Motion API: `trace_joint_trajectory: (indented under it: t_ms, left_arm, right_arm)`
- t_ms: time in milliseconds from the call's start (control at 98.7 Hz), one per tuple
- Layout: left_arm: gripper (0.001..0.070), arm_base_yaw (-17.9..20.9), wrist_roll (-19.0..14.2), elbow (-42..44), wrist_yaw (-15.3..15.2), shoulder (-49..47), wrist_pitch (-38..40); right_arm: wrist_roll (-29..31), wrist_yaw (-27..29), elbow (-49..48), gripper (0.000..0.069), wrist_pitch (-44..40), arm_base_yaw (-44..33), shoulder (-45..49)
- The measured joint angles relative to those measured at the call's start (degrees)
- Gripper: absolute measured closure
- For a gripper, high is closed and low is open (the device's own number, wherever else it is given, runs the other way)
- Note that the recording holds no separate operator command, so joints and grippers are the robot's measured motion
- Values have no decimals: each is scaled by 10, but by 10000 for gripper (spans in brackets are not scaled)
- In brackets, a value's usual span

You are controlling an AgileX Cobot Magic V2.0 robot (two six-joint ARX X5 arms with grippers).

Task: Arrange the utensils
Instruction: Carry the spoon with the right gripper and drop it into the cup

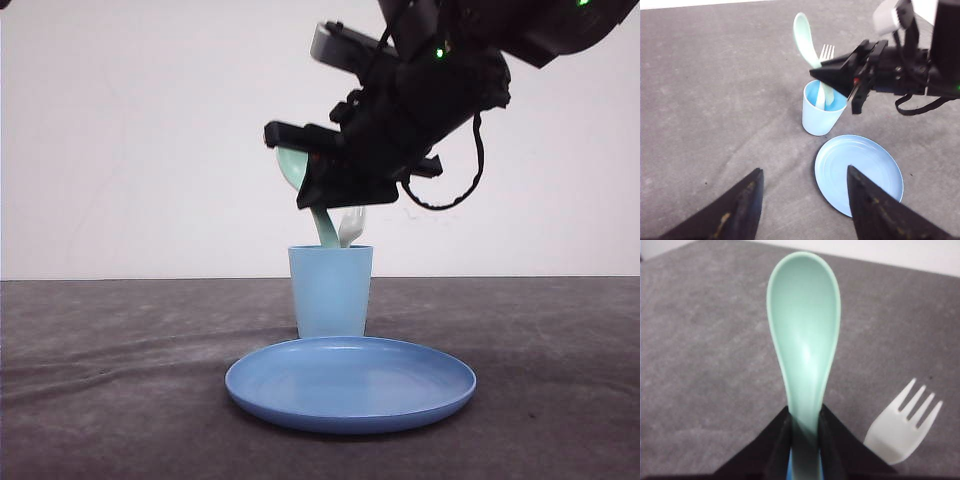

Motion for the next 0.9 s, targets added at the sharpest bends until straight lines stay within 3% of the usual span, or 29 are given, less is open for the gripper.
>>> trace_joint_trajectory:
  t_ms: [375, 638, 902]
  left_arm:
    - [393, 0, 0, 0, 0, 0, 0]
    - [393, 0, 0, 0, 0, 0, 0]
    - [393, 0, 0, 0, 0, 0, 0]
  right_arm:
    - [0, 0, 0, 614, -15, 0, 14]
    - [7, 0, 0, 382, -16, 3, 14]
    - [11, -1, 0, 353, -55, 4, -26]
